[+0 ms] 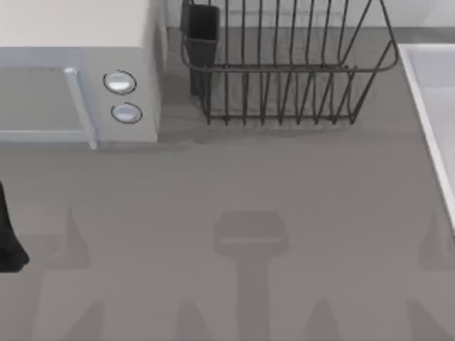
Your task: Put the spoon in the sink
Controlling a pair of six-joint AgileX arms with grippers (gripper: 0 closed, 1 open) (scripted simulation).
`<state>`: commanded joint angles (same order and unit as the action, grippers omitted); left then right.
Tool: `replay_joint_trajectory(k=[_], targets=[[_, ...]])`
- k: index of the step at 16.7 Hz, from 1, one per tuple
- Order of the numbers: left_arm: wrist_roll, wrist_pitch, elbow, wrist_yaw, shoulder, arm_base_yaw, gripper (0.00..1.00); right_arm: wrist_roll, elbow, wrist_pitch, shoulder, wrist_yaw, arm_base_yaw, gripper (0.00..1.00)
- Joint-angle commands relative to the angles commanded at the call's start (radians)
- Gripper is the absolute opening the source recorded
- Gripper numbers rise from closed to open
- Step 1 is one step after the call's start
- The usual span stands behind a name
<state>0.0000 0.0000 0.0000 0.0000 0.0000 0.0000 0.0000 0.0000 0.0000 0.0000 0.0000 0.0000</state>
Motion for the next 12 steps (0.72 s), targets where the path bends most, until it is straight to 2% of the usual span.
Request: replay_joint_trajectory(k=[5, 8, 12], targets=[[0.0, 0.0, 0.0, 0.0, 0.0, 0.0, 1.0, -0.04, 0.054, -0.066, 0.066, 0.002, -0.012, 1.0], [0.0, 0.0, 0.0, 0.0, 0.0, 0.0, 1.0, -0.123, 0.166, -0.215, 0.229, 0.001, -0.034, 1.0], [0.0, 0.0, 0.0, 0.0, 0.0, 0.0, 1.0, -0.266, 0.354, -0.49, 0.566, -0.001, -0.07, 1.0]])
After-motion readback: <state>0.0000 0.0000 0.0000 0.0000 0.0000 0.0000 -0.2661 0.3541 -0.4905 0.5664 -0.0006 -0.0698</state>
